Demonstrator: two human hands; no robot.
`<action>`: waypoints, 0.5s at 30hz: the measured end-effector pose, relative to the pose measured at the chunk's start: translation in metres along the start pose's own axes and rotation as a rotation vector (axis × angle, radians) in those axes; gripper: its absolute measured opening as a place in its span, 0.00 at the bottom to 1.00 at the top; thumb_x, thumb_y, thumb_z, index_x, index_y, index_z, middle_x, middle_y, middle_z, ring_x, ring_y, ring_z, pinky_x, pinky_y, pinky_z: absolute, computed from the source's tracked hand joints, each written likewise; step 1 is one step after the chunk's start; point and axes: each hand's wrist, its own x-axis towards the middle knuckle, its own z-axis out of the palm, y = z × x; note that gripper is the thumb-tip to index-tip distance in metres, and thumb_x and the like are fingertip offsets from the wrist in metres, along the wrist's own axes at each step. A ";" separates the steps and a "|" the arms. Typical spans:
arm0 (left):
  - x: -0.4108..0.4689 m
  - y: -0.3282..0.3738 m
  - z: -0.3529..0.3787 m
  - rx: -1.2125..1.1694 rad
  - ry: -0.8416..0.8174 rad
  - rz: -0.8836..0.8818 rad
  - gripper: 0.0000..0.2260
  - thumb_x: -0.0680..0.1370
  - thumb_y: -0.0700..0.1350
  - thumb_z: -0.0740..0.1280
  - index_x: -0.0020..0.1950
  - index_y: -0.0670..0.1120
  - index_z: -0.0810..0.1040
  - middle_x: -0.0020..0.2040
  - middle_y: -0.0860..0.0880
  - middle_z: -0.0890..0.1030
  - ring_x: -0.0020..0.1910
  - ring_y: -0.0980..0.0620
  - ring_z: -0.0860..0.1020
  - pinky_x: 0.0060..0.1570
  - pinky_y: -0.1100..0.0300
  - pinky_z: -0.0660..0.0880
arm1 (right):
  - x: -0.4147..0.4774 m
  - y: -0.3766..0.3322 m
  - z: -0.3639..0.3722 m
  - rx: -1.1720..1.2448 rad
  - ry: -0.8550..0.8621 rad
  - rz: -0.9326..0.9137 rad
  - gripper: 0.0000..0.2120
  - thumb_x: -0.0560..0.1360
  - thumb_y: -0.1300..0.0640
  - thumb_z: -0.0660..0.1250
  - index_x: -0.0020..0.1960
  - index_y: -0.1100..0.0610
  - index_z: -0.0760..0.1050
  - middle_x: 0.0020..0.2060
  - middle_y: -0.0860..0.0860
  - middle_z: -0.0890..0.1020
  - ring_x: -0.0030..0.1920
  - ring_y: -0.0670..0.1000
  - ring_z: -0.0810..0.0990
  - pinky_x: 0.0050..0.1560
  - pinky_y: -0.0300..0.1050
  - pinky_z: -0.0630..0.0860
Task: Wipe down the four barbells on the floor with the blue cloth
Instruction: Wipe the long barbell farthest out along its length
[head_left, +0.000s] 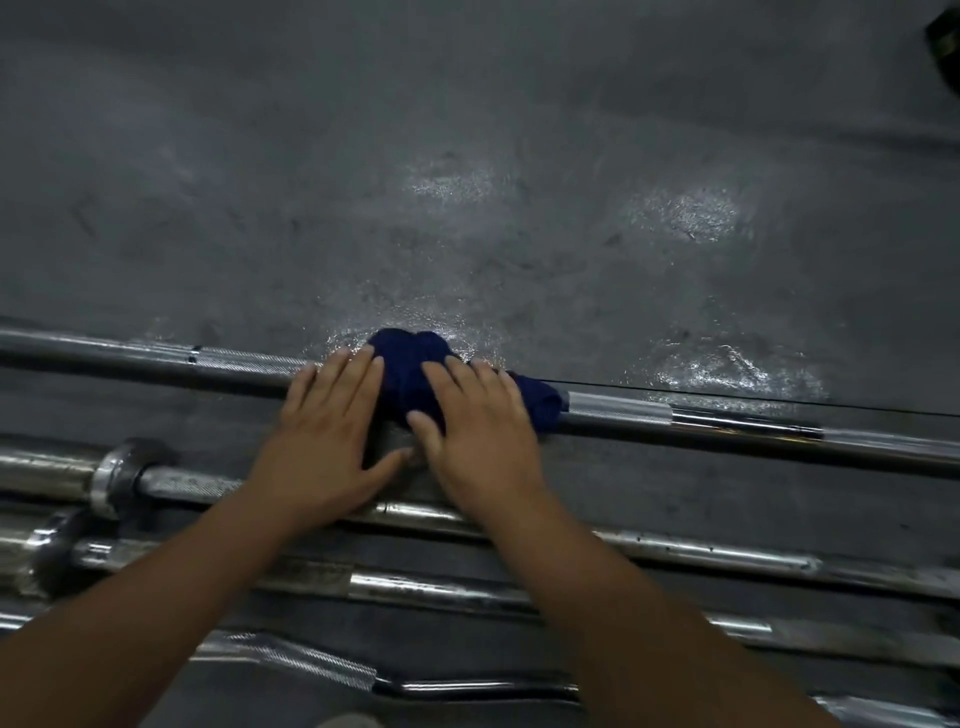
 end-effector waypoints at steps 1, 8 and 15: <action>0.000 -0.002 -0.001 -0.001 0.002 0.012 0.44 0.75 0.71 0.49 0.81 0.42 0.54 0.81 0.44 0.55 0.80 0.45 0.52 0.77 0.43 0.50 | -0.003 0.013 -0.005 0.005 0.041 -0.017 0.23 0.78 0.44 0.60 0.70 0.51 0.70 0.67 0.51 0.75 0.68 0.54 0.70 0.73 0.53 0.60; -0.004 0.002 0.000 0.028 -0.027 0.001 0.45 0.75 0.73 0.46 0.82 0.44 0.47 0.82 0.45 0.49 0.80 0.47 0.46 0.77 0.42 0.48 | -0.024 0.064 -0.035 0.094 0.321 0.436 0.06 0.74 0.50 0.65 0.47 0.53 0.74 0.40 0.46 0.74 0.45 0.50 0.71 0.65 0.57 0.68; -0.005 0.002 -0.002 0.013 -0.001 -0.010 0.42 0.76 0.71 0.50 0.81 0.44 0.52 0.81 0.46 0.56 0.80 0.46 0.52 0.77 0.43 0.50 | -0.008 0.042 -0.034 0.120 0.114 0.247 0.08 0.77 0.47 0.66 0.49 0.51 0.72 0.39 0.45 0.76 0.43 0.48 0.71 0.57 0.47 0.67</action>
